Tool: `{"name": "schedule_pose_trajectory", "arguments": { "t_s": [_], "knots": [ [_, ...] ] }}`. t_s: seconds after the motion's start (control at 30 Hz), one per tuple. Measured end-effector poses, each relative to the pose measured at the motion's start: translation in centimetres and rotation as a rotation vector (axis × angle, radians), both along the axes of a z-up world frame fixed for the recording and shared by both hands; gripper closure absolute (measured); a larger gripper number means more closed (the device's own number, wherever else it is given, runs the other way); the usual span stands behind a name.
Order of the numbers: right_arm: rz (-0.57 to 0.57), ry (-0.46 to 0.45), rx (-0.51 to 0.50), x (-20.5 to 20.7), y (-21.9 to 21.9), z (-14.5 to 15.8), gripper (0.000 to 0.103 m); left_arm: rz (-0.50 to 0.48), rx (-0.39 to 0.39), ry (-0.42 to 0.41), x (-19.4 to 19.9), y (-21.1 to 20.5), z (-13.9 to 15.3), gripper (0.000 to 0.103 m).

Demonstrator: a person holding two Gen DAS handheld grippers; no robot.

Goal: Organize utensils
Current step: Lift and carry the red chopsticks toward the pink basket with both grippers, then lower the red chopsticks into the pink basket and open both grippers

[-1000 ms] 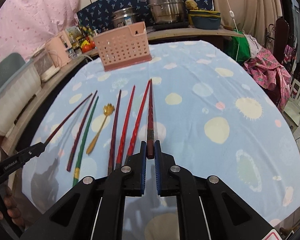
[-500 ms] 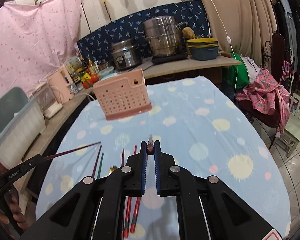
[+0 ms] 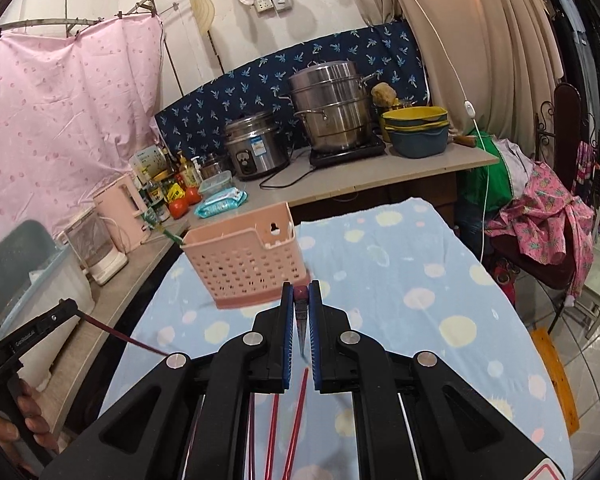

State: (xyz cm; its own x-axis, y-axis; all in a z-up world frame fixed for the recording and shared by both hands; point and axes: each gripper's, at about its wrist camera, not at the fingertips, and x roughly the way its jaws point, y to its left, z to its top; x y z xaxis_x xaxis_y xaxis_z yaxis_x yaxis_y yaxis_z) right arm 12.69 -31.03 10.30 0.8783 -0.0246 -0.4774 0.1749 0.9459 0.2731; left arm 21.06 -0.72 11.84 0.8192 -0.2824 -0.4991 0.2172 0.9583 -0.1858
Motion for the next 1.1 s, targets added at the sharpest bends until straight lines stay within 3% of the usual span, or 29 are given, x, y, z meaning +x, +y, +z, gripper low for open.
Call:
{"name": "schedule_pose_trajectory", "arguments": {
  "t_s": [0.43,0.83,0.97,1.1],
  "knots": [
    [0.027,-0.098,-0.029,5.8,-0.7,5.0,0.096,-0.004,-0.018,-0.113,5.0,-1.9,5.6,0.096],
    [-0.001,-0.224,-0.031,11.6,-2.0,10.5,0.096,-0.003,-0.074,-0.31,8.9,-3.9,14.2,0.096],
    [-0.009,-0.242,-0.027,13.6,-2.4,11.4,0.096,0.006,-0.069,-0.326,10.7,-4.5,14.7,0.096],
    [-0.004,-0.222,-0.019,15.9,-2.6,10.7,0.096,0.021,-0.044,-0.288,13.0,-5.2,13.0,0.096]
  ]
}}
